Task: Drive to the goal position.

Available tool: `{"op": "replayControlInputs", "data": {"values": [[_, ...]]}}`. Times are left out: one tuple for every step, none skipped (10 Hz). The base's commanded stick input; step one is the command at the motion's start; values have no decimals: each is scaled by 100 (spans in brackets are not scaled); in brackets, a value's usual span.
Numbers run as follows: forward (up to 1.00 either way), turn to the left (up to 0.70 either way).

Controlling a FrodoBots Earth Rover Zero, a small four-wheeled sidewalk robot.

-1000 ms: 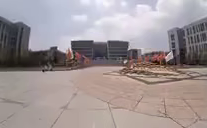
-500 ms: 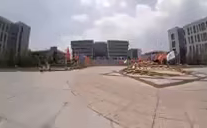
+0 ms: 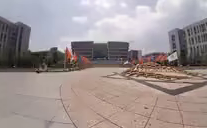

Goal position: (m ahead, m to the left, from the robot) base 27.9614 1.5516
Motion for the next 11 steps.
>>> {"op": "replayControlInputs", "data": {"values": [[100,0],[100,0],[100,0],[100,0],[100,0],[100,0],[100,0],[100,0],[100,0],[100,28],[100,23]]}}
